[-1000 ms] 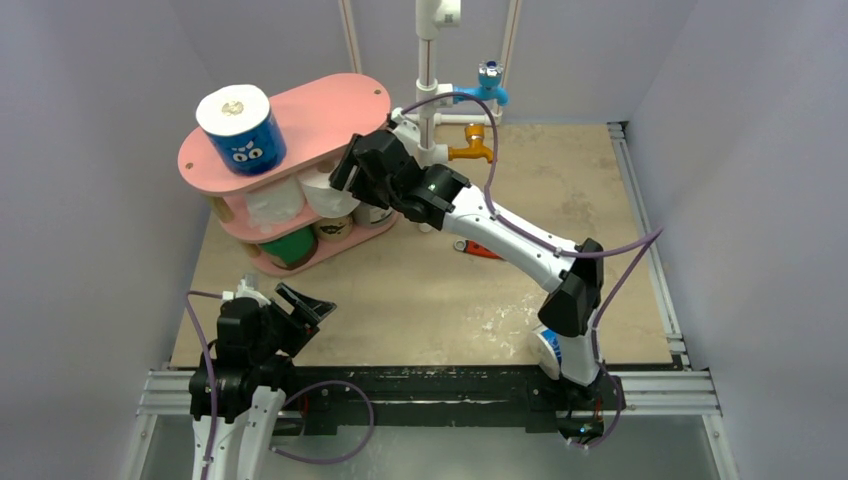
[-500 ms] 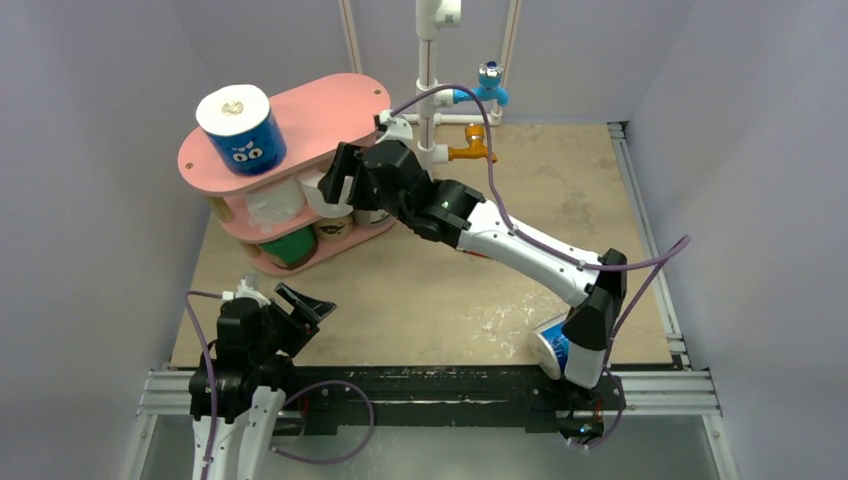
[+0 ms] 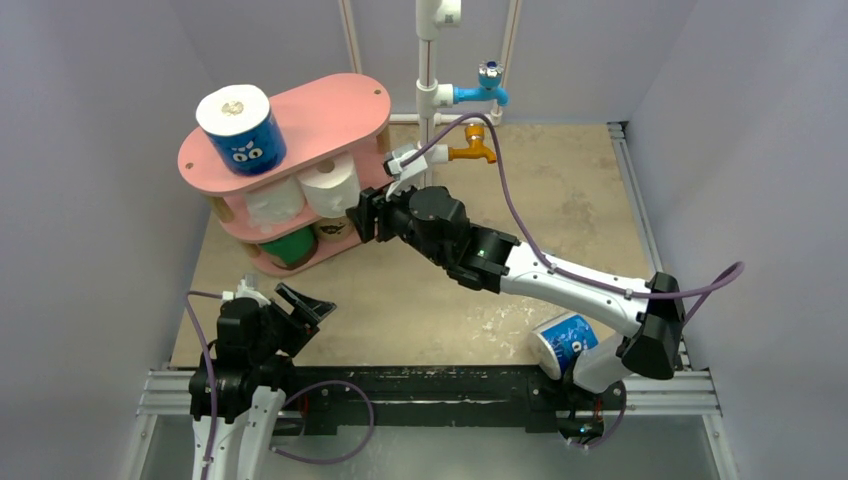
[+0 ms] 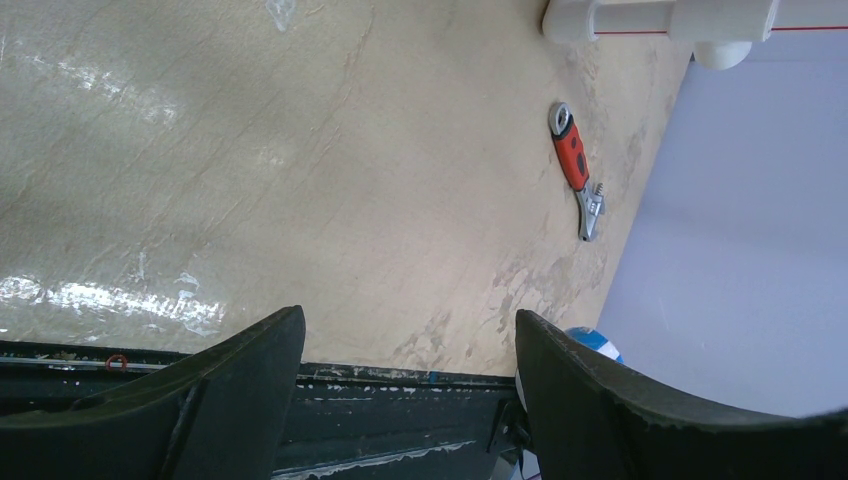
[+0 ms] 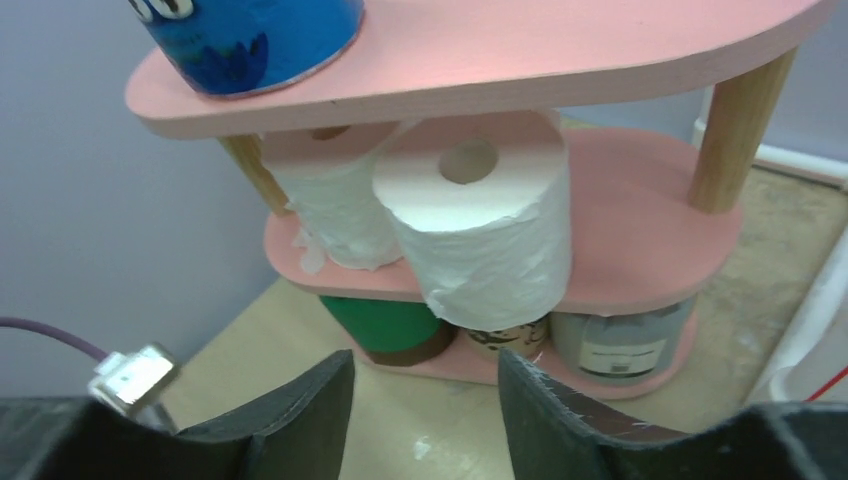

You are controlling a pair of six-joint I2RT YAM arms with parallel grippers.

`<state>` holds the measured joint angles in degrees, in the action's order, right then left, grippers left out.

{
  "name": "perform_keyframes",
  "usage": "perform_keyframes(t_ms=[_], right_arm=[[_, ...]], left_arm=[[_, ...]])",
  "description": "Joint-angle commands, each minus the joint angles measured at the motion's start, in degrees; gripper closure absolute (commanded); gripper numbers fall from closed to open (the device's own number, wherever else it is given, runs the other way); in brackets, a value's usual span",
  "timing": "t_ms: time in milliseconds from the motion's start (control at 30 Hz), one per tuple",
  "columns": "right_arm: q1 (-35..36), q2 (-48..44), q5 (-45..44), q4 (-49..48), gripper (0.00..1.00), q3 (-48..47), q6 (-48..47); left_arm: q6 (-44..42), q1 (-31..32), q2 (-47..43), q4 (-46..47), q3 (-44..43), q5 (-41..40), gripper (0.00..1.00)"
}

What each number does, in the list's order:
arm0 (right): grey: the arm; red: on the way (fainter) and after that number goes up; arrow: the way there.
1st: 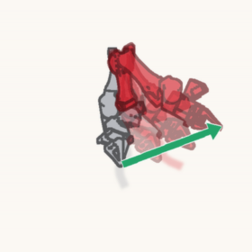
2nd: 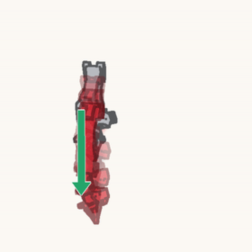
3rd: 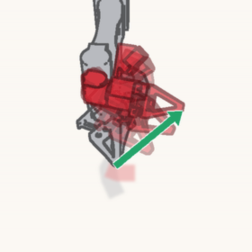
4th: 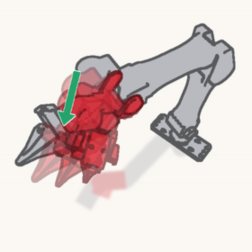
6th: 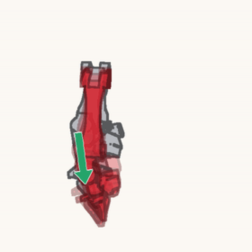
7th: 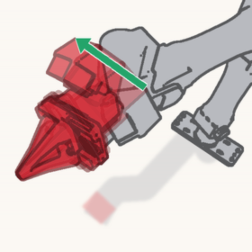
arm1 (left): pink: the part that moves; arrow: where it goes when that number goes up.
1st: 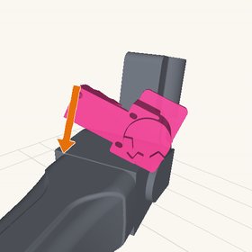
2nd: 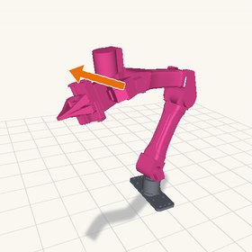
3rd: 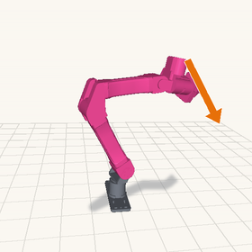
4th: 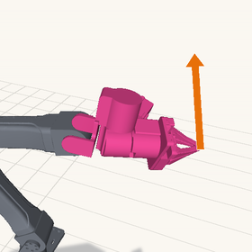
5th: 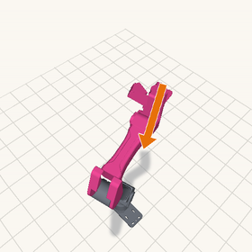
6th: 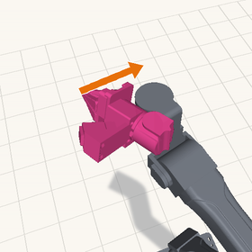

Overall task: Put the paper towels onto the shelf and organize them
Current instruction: Place the paper towel on the shelf.

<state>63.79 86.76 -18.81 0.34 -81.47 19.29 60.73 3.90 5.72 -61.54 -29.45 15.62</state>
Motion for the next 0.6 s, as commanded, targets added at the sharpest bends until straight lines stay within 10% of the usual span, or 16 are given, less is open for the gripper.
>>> perform_keyframes(t_ms=[0, 200, 567], right_arm=[[-0.09, -0.77, -2.66, -8.77, 0.53, 3.76, -8.38], [-0.16, 1.14, -5.08, -11.78, 0.73, 4.39, -10.88], [-0.6, 8.68, -5.44, -13.9, 0.81, 1.36, -12.61]], left_arm=[[-0.71, 0.32, -0.58, -4.9, -0.66, -2.31, 0.23], [-0.58, 0.33, -0.41, -5.15, -0.68, -2.59, 0.24], [-0.83, 0.38, -0.02, -5.18, -0.28, -2.26, 0.24]])
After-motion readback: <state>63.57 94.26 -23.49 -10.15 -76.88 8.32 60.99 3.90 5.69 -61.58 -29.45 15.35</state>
